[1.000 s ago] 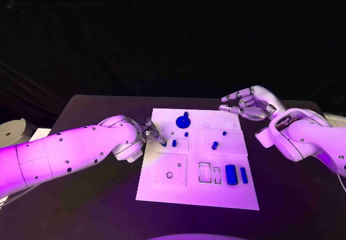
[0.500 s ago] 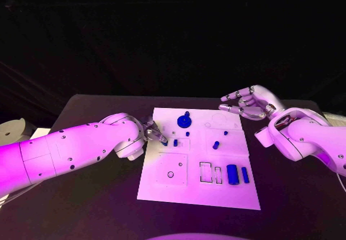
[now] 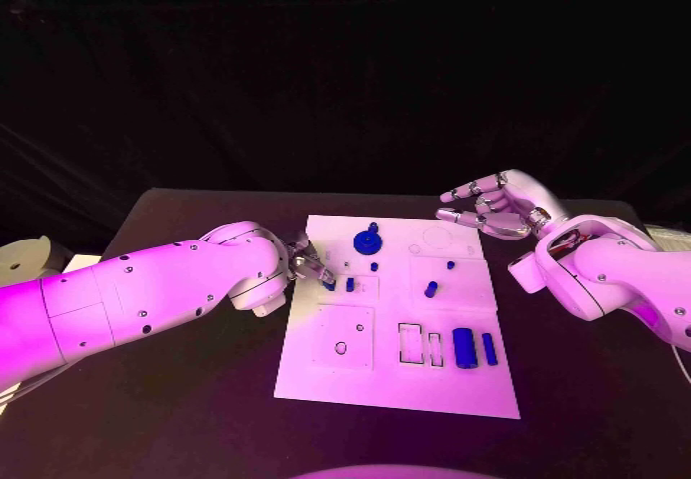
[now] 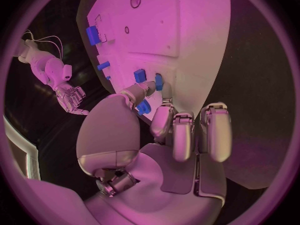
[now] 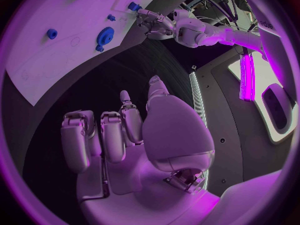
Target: Assemble the parts on the task board
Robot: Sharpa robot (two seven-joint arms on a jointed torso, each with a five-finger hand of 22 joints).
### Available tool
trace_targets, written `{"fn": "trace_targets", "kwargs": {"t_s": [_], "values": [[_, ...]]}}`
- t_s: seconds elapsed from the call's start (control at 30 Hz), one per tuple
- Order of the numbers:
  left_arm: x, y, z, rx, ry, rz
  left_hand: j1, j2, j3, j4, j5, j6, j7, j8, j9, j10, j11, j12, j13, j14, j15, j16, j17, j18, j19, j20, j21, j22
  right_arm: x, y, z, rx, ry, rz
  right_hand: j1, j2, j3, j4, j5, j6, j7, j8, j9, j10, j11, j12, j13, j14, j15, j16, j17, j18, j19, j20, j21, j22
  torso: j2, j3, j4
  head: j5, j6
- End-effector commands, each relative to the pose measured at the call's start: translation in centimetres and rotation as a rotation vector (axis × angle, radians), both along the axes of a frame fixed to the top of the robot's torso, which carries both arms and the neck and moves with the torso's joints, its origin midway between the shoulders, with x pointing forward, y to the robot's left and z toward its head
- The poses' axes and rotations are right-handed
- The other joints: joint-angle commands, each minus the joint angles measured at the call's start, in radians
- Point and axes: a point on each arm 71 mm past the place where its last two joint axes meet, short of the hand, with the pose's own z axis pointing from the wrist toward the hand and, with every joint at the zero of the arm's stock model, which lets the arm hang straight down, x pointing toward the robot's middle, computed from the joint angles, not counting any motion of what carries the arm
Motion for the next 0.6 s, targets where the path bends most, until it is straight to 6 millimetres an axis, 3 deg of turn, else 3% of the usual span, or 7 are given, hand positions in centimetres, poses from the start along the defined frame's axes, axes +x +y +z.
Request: {"fn": "trace_targets", "kwargs": {"t_s": [0.03,0.37,0.6], "values": [[-0.73,-0.82,-0.88,0.036,0.054,-0.067,-0.001,0.011,-0.01,0.001,0.004,0.132,-0.111,-0.006,-0.002,0.037,-0.014,0.006,0.002,0.104,-0.007,0.003,0.263,-0.019,0.079,-0.006,0.004,0.227,-0.04,0.16,0.02,-0.003,-0.004,0.015,0.005,0.005,-0.006,-0.002,0.005,0.0,-0.002,0.001,0.002,-0.008,0.002,-0.007,0.104,0.083,0.001,-0.006,0.16,0.013,0.062,0.003,-0.005,0.185,0.0,0.0002,0.0009,0.0,0.0],[-0.65,-1.11,-0.69,0.05,0.044,-0.08,-0.026,-0.007,-0.071,0.01,0.004,0.14,-0.115,-0.016,-0.008,0.039,-0.017,0.001,0.005,0.104,-0.009,0.003,0.263,-0.019,0.08,-0.006,0.006,0.229,-0.02,0.2,0.01,-0.003,-0.004,0.017,0.005,0.005,-0.007,-0.003,0.007,0.0,-0.002,0.001,0.002,-0.008,0.002,-0.007,0.104,0.083,0.001,-0.006,0.16,0.013,0.062,0.003,-0.005,0.185,0.001,0.0001,0.0,-0.001,0.001],[-0.58,-1.23,-0.61,0.055,0.042,-0.086,-0.025,-0.009,-0.078,0.009,0.004,0.141,-0.116,-0.017,-0.009,0.04,-0.018,0.0,0.005,0.104,-0.01,0.003,0.263,-0.02,0.081,-0.006,0.01,0.231,-0.03,0.22,0.01,-0.003,-0.003,0.018,0.006,0.006,-0.007,-0.003,0.008,0.0,-0.002,0.001,0.002,-0.008,0.002,-0.007,0.103,0.083,0.001,-0.006,0.16,0.013,0.062,0.003,-0.005,0.185,0.001,0.0003,-0.0004,-0.002,0.001]]}}
